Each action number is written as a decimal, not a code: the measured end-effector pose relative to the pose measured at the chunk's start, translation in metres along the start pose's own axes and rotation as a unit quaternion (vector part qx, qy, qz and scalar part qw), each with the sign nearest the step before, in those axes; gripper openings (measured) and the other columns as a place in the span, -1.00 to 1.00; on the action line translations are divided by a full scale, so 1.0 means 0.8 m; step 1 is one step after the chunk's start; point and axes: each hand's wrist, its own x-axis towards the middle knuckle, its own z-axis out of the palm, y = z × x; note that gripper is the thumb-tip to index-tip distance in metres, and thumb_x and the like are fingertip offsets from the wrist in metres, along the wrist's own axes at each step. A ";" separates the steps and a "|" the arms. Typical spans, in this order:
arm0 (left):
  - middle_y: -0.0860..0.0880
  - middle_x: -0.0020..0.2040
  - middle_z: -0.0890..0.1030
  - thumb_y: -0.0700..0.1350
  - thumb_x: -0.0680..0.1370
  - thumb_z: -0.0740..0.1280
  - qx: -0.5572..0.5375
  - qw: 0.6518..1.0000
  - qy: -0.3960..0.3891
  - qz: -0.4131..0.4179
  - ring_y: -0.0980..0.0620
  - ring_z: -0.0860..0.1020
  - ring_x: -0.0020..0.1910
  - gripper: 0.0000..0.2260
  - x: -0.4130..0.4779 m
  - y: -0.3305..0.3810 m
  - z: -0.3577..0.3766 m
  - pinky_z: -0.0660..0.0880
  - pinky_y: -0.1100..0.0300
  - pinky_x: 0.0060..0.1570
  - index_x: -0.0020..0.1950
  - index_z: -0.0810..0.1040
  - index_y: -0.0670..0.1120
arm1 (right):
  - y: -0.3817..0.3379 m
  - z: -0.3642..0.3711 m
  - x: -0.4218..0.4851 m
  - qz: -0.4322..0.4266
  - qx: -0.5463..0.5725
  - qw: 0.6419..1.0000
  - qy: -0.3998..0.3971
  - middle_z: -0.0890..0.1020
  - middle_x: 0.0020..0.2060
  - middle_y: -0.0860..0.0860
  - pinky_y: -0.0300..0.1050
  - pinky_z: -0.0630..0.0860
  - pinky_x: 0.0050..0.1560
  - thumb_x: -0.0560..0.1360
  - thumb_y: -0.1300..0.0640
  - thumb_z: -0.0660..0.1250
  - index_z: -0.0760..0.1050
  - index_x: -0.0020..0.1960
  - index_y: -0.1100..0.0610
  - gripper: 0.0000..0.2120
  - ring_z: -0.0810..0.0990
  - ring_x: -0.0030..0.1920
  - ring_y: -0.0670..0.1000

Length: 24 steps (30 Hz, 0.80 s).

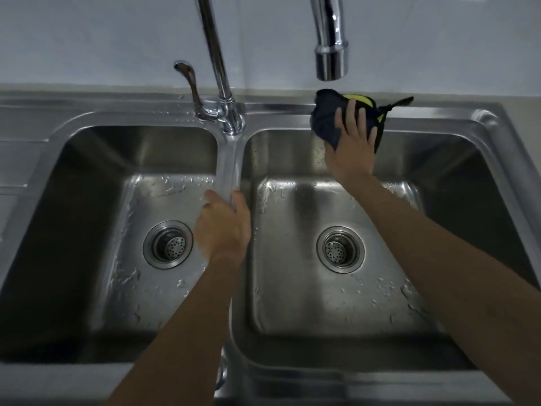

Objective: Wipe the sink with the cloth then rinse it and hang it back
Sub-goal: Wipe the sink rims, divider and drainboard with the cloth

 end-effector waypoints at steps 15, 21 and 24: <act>-0.13 -0.09 0.57 0.14 0.63 -0.08 -0.107 0.984 -0.126 -0.061 -0.13 0.53 -0.07 -0.54 -0.082 -0.083 -0.038 0.41 0.06 -0.01 0.10 0.48 -0.13 | -0.167 -0.017 -0.085 -0.248 0.139 0.948 -0.142 -0.09 0.55 0.00 0.18 -0.16 0.47 0.61 -0.03 0.08 -0.03 0.55 0.06 -0.43 -0.14 0.53 0.09; -0.13 -0.16 0.63 0.21 0.58 -0.17 -0.084 0.991 -0.094 -0.034 -0.14 0.61 -0.14 -0.43 -0.103 -0.097 -0.038 0.53 0.02 -0.03 0.02 0.51 -0.12 | -0.191 -0.005 -0.084 -0.261 0.093 0.954 -0.115 -0.06 0.54 -0.02 0.16 -0.08 0.49 0.58 -0.03 0.14 0.02 0.54 0.07 -0.40 -0.16 0.53 0.06; -0.12 -0.16 0.64 0.20 0.60 -0.15 -0.088 0.990 -0.107 -0.018 -0.12 0.61 -0.14 -0.44 -0.099 -0.100 -0.036 0.54 0.01 -0.04 0.02 0.51 -0.13 | -0.207 -0.002 -0.056 -0.213 0.107 0.965 -0.114 -0.09 0.54 -0.05 0.17 -0.09 0.49 0.58 -0.04 0.14 0.00 0.54 0.06 -0.40 -0.19 0.53 0.05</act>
